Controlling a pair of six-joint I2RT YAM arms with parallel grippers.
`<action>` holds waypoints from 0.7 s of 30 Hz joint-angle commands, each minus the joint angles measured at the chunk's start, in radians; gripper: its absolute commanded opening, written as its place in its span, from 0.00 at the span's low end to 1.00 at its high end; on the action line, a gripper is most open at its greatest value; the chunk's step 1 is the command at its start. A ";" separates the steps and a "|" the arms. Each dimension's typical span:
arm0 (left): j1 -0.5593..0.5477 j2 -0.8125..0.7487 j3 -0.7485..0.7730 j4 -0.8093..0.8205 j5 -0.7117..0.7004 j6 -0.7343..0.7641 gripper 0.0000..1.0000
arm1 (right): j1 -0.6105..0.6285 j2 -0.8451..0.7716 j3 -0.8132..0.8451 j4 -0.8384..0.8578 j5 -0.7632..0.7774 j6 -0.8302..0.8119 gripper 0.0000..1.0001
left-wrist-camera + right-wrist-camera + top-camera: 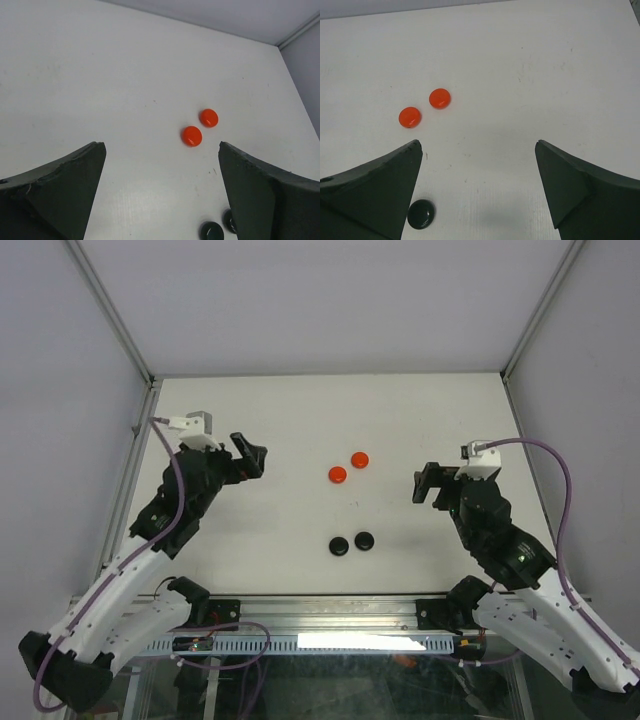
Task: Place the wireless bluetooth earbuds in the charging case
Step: Reset both arms
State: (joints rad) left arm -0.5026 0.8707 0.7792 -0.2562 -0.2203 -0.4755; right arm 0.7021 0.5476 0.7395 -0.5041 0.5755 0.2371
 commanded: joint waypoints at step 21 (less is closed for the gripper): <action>0.010 -0.357 -0.105 -0.044 -0.237 0.299 0.99 | -0.002 -0.015 0.016 0.063 0.074 -0.009 0.99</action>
State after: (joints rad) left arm -0.5022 0.5198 0.6758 -0.3267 -0.4545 -0.2180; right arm 0.7021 0.5598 0.7422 -0.5060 0.6174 0.2337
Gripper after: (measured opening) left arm 0.990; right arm 0.990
